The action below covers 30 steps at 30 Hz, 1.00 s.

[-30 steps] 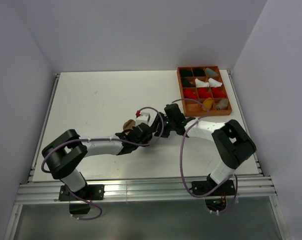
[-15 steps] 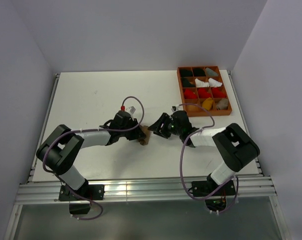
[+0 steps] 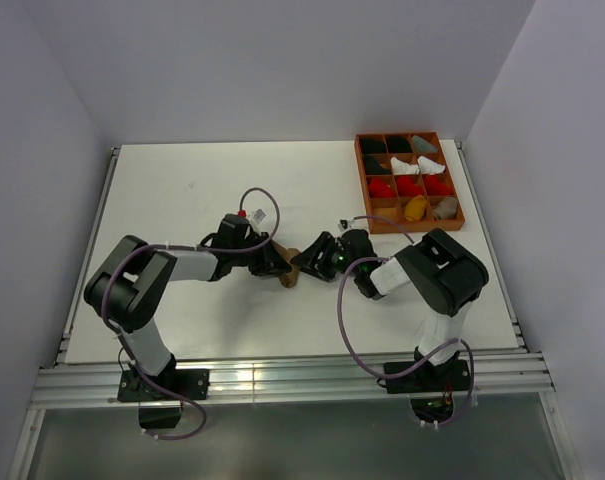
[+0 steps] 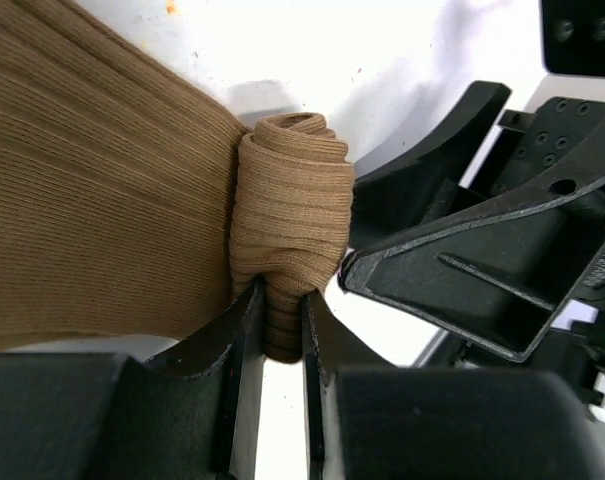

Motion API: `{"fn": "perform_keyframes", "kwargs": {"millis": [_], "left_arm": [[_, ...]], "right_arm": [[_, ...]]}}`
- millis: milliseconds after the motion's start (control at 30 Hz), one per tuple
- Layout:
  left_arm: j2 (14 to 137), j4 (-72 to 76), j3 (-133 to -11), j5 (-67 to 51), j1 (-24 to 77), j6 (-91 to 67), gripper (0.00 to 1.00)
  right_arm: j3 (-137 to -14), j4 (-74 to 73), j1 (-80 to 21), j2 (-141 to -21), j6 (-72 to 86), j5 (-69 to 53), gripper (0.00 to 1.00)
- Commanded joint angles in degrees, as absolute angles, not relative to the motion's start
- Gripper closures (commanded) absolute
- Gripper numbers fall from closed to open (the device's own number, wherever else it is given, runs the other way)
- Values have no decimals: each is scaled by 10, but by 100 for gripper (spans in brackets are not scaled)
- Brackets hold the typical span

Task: Roll the socks
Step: Roll the sock at the center of the board.

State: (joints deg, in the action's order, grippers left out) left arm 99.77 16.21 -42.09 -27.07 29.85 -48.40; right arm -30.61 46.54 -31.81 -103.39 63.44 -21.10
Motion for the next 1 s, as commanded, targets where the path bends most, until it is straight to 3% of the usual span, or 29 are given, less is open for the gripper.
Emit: {"fn": "perform_keyframes", "kwargs": {"millis": [0,167,300,367,500,533,700,967], "left_arm": [[1046,106,-404,-244,280,-465,89],[1072,122,-393,-253,274,-468,88],[1085,136,-379,-257,271,-475,87],[1088,138,-373,-254,270,-474,84],[1064,144,-356,-223,270,-479,64],[1043,143,-348,-214,270,-481,61],[956,105,-333,-138,271,-467,49],[801,105,-323,-3,293,-405,49]], "right_arm": [[-310,528,-323,-1055,635,-214,41],[-316,565,-323,-1093,640,-228,44],[-319,584,-323,-1103,642,-239,54],[-322,582,-323,-1100,635,-248,68],[-328,533,-323,-1080,613,-244,97],[-335,516,-322,-1072,609,-243,100],[-356,409,-323,-1046,579,-240,100],[-416,279,-323,-1011,526,-241,100]]}}
